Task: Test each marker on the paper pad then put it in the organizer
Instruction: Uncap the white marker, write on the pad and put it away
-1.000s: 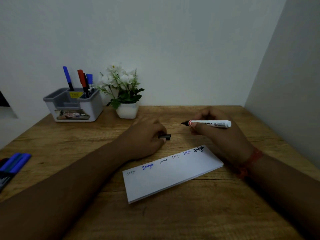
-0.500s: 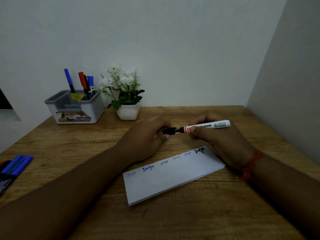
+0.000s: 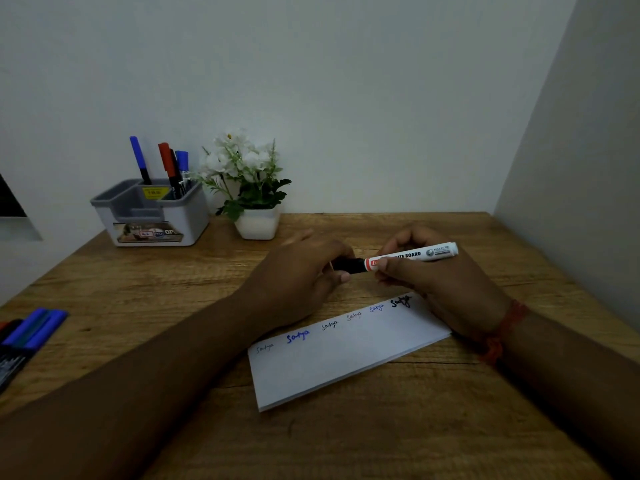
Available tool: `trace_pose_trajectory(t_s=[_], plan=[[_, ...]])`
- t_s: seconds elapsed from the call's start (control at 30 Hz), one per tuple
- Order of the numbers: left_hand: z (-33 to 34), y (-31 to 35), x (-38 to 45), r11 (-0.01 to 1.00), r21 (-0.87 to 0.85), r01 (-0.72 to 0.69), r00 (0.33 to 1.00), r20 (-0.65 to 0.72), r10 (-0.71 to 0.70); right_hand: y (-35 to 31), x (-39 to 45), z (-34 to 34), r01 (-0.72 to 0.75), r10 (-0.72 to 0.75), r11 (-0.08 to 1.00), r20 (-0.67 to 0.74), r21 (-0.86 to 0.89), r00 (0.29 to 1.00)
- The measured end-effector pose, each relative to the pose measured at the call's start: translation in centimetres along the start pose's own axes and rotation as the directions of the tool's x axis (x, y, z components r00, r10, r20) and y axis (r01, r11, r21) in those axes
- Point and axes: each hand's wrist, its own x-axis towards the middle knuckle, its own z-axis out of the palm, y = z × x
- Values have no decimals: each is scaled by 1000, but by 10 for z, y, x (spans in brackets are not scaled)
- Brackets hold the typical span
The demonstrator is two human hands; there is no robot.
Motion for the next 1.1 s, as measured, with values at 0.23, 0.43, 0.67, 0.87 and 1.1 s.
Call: trace_pose_trajectory(t_s=[0.23,0.43,0.67,0.87,1.1], plan=[[1,-4,1,1000,-26,-4,999,-53,3,-2,0,6,46,-44,998,-25,46,999],[4,0,3,999,-46,-26,999,20,27,-4,-3,8,72,-73,996,-34,-45,997],[-5,-10,8,997,69,-36,997,-70,41,-8,5,15,51,-42,990,-73,134,996],[-26,-12,10,937,350,10,991,-126,36,-22,14,25,19,26,955,-147,297,989],[-81,-37,1,844,509,172,976,-202,-77,-42,39,71,-136,132,989,72,53,989]])
